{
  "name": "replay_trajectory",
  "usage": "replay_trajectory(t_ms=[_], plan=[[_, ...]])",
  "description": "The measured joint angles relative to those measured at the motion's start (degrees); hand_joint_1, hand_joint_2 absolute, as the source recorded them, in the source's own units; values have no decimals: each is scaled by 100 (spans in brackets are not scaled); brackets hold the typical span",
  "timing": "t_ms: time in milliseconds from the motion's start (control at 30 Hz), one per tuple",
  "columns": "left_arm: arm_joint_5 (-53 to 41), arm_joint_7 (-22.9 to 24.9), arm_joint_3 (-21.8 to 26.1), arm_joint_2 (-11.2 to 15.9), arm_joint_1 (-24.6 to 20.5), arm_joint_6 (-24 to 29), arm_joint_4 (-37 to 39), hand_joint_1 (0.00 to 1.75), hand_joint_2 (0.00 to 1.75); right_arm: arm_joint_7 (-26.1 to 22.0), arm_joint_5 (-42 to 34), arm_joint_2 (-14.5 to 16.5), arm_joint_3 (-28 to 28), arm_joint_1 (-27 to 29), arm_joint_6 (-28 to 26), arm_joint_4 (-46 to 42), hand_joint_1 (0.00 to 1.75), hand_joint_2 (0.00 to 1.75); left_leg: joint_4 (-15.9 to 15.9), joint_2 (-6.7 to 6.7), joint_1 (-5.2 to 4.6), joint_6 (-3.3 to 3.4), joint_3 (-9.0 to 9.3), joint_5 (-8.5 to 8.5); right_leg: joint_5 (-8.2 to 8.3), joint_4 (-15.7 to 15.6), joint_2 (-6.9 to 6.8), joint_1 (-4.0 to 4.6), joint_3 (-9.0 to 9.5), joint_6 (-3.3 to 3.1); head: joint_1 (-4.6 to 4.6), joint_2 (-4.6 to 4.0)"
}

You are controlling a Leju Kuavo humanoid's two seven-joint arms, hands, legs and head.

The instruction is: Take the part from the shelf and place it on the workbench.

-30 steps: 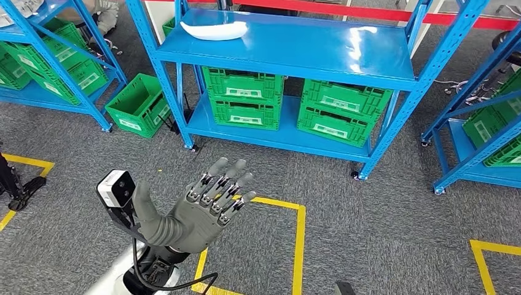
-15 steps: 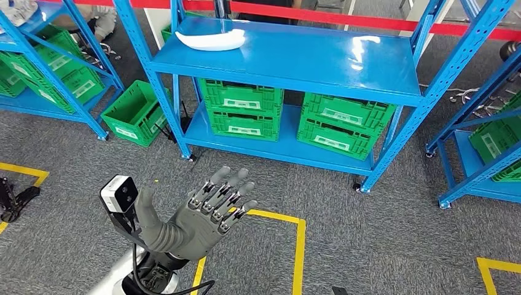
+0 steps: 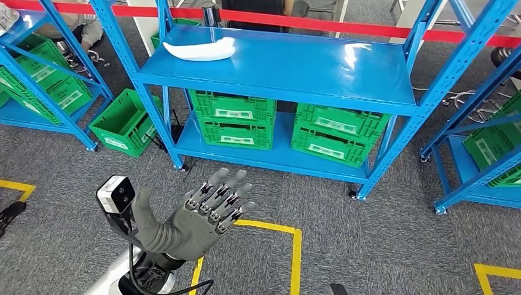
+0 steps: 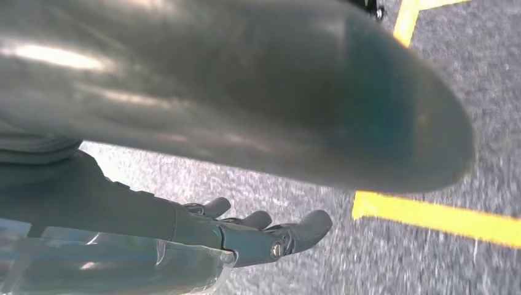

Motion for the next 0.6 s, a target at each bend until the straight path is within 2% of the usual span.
replay_trajectory(t_ms=[67, 100, 167, 200, 233, 267, 300, 333, 367, 400, 433, 500, 567, 600], plan=[[-5, -1, 27, -1, 14, -14, -34, 0, 0, -1, 29, -1, 1, -11, -14, -1, 0, 0, -105, 2, 20, 31, 95, 39, -98, 142, -28, 7, -52, 14, 4, 0], [-9, -2, 41, -4, 23, -21, -46, 0, 0, -1, 46, -5, 2, -20, -26, 0, 0, 0, -156, 6, 32, 47, 143, 46, -207, 392, -42, 7, -174, 2, 8, 0], [-20, -1, 63, -8, 47, -32, -52, 0, 0, -1, 78, -20, 2, -31, -45, 1, 0, 0, -172, 5, 20, 74, 179, 20, -483, 1185, -51, -12, -625, -20, 8, 0], [-26, -1, 71, -8, 65, -40, -52, 0, 0, 0, 96, -28, 3, -31, -51, 2, 0, 0, -169, -11, 14, 78, 187, 1, -571, 1535, -51, -18, -853, -5, 7, 0], [-36, -1, 78, -6, 84, -53, -52, 0, 0, 1, 117, -37, 4, -30, -49, 2, 0, 0, -165, -38, 11, 73, 199, -17, -572, 1700, -51, -25, -996, 33, 6, 0], [-49, -1, 85, -4, 102, -70, -52, 0, 0, 2, 140, -43, 5, -29, -43, 2, 0, 0, -157, -74, 10, 62, 217, -37, -473, 1627, -51, -33, -1018, 89, 6, 0], [-61, -2, 92, -3, 116, -85, -52, 0, 0, 2, 159, -50, 6, -30, -37, 2, 0, 0, -143, -118, 12, 45, 239, -60, -293, 1324, -46, -45, -916, 153, 6, 0], [-73, -2, 99, -3, 125, -99, -52, 0, 0, 3, 177, -57, 7, -32, -28, 2, 0, 0, -117, -162, 13, 23, 255, -88, -74, 875, -15, -61, -738, 204, 7, 0], [-80, -2, 106, -2, 131, -109, -52, 0, 0, 5, 189, -63, 8, -34, -17, 2, 0, 0, -82, -207, 1, -5, 260, -120, 103, 489, 24, -67, -569, 215, 9, 0], [-82, -2, 112, -3, 136, -114, -52, 0, 0, 8, 195, -67, 9, -39, -8, 2, 0, 0, -47, -250, -6, -30, 255, -148, 221, 220, 55, -68, -439, 185, 7, 0], [-84, -3, 117, -3, 142, -118, -52, 0, 0, 14, 199, -69, 10, -44, 1, 2, 0, 0, -20, -288, -13, -54, 244, -168, 271, 95, 74, -60, -373, 133, 5, 0], [-87, -5, 122, -1, 154, -123, -52, 0, 0, 31, 202, -68, 13, -54, 11, 2, 0, 0, -1, -345, -4, -90, 228, -182, 272, 101, 31, -46, -347, 21, 2, 0], [-87, -8, 127, 5, 158, -129, -52, 0, 0, 43, 206, -64, 13, -63, 22, 2, 0, 0, 112, -269, 13, -152, 177, -263, 276, 86, -27, -68, -321, -44, -2, 0], [-86, -10, 129, 6, 157, -134, -53, 0, 0, 45, 212, -62, 13, -69, 29, 2, 0, 0, 304, -189, 27, -195, 88, -379, 273, 79, -60, -82, -304, -78, -7, 0]])
